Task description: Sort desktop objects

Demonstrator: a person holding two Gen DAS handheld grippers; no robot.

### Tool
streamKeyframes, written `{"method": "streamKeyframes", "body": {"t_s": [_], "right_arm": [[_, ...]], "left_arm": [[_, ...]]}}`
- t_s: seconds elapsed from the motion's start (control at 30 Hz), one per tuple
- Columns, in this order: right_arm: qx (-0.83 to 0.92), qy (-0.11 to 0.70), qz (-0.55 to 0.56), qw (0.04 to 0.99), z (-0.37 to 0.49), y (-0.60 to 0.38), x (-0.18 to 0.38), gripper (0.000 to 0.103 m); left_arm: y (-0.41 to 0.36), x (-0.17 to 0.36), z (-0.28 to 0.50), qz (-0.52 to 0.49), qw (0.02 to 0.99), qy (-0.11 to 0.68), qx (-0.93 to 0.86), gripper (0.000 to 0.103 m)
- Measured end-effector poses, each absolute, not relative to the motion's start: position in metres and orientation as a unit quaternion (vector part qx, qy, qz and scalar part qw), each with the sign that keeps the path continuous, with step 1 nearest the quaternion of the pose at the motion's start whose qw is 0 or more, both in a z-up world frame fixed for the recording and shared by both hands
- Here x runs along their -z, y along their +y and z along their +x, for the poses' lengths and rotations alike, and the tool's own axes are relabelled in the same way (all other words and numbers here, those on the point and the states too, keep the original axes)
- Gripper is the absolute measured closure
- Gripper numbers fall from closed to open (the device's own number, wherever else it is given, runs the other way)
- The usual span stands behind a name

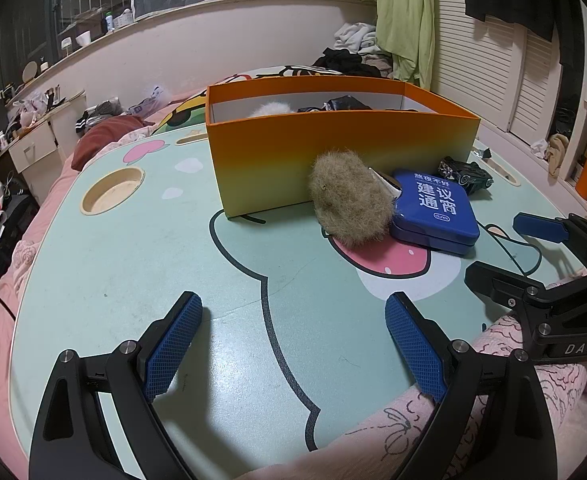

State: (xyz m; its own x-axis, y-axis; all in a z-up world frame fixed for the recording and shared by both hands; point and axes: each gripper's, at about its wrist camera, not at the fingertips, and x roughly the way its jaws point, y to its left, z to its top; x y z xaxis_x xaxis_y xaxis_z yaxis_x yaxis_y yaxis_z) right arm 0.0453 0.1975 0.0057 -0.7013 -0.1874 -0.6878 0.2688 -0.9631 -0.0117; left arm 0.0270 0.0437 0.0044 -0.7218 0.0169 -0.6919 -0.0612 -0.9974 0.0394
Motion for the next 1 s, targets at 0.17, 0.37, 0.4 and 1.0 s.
{"method": "streamKeyframes", "body": {"t_s": [0.17,0.37,0.4,1.0], "right_arm": [[0.921,0.055,0.366,0.124,0.0451,0.1977,-0.0053,0.002],[0.922,0.046,0.362,0.133,0.0443,0.2018,-0.0081,0.002],[0.921,0.045,0.362,0.134,0.0442,0.2027,-0.0082,0.002],[0.922,0.031,0.358,0.144,0.045,0.2063,-0.0108,0.002]], "left_arm": [[0.0437,-0.0044,0.0271,-0.372,0.021,0.03,-0.927,0.01],[0.0437,-0.0042,0.0273,-0.372,0.021,0.03,-0.927,0.01],[0.0436,-0.0042,0.0274,-0.372,0.021,0.03,-0.927,0.01],[0.0435,-0.004,0.0279,-0.372,0.021,0.029,-0.928,0.01]]}}
